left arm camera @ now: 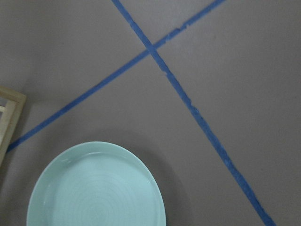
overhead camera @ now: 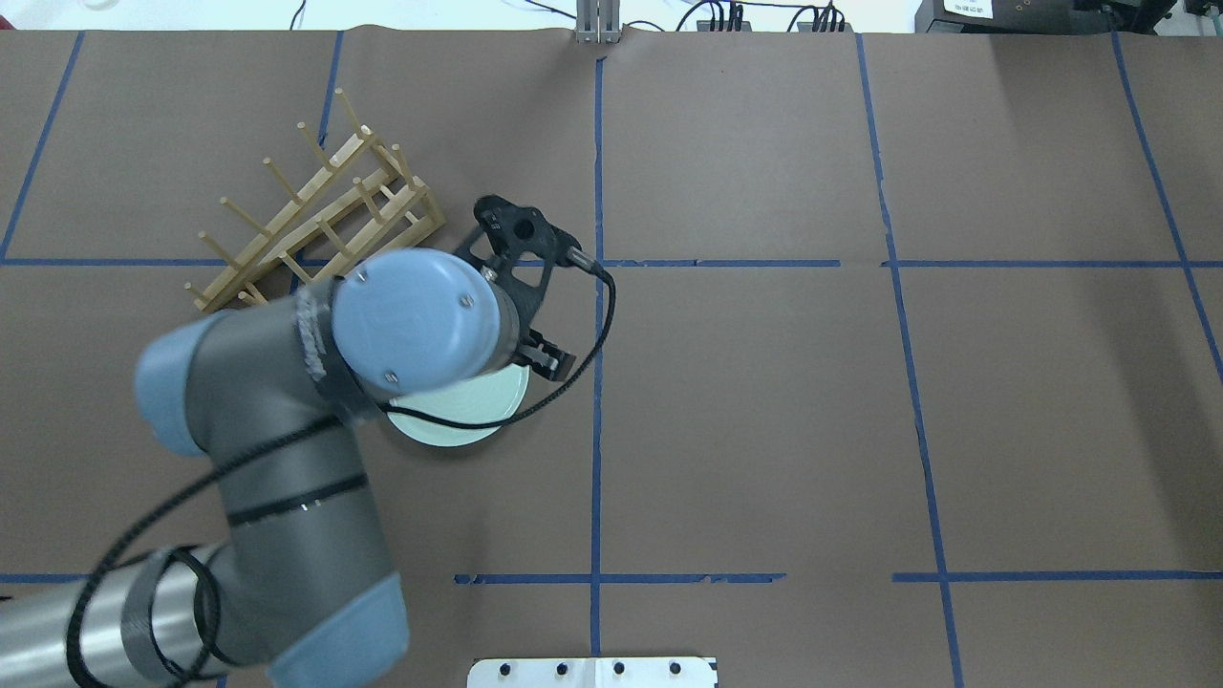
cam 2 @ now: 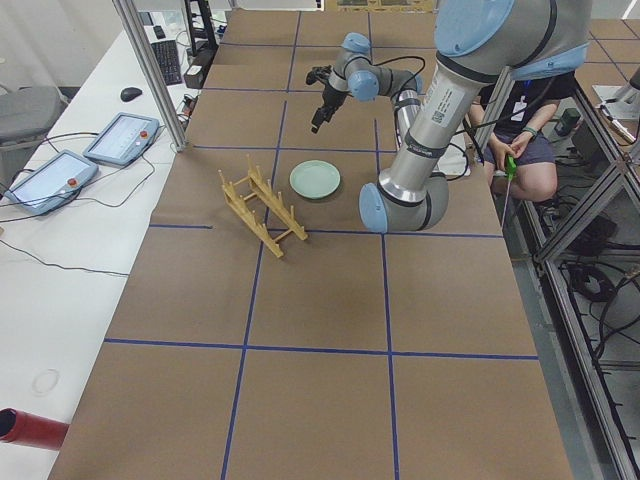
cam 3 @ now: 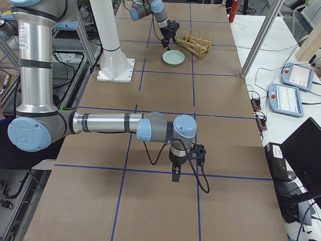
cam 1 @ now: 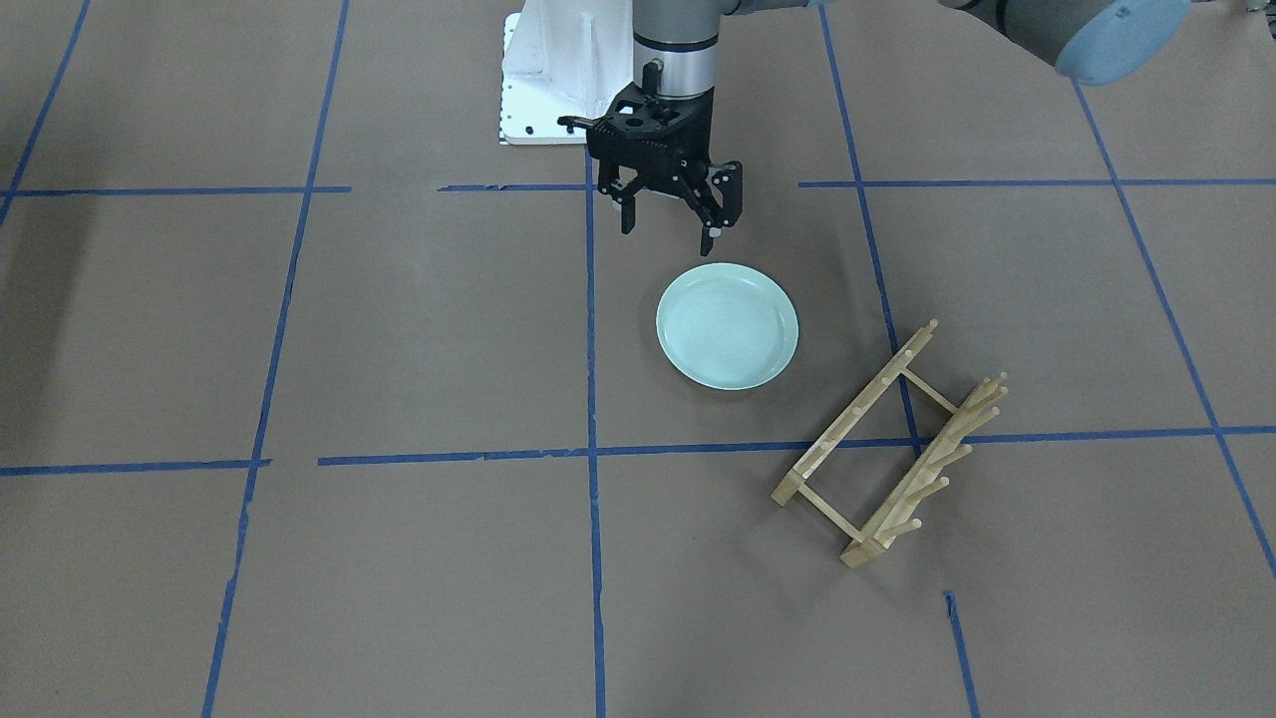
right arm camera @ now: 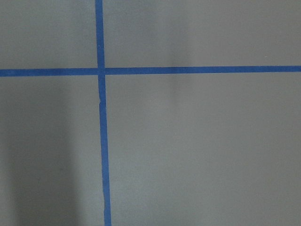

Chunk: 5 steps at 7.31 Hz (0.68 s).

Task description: Place plate on table

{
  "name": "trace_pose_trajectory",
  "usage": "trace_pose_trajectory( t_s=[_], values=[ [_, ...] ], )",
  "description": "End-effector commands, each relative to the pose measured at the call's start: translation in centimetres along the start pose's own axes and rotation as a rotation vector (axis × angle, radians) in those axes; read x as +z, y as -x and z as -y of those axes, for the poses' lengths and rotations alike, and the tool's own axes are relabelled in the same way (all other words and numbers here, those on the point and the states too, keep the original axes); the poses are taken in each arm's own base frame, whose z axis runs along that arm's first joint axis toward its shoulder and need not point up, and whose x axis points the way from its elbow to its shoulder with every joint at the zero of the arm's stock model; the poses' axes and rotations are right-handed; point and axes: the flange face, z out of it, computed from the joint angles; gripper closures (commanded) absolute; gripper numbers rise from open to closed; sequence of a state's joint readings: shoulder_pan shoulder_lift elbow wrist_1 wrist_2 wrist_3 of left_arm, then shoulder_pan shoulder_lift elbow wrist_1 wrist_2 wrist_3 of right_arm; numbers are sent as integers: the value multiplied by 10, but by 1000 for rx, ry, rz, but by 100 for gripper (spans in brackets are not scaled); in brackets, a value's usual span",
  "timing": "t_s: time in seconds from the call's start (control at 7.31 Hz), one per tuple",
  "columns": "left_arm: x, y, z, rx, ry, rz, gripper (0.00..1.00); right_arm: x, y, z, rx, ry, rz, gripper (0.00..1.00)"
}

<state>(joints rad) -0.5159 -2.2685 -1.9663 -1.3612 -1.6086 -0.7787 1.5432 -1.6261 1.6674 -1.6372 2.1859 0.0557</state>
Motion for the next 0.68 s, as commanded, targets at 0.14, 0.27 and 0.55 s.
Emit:
trace_pose_trajectory(
  t_s=[0.14,0.27,0.55],
  values=[
    [-71,215,66,-272,30,-52,0,0,-1,0,0,-1,0,0],
    [-80,296,56,-235,52,-30,0,0,0,0,-1,0,0,0],
    [-74,448,-17,-123,168,-61,0,0,0,0,-1,0,0,0]
  ],
)
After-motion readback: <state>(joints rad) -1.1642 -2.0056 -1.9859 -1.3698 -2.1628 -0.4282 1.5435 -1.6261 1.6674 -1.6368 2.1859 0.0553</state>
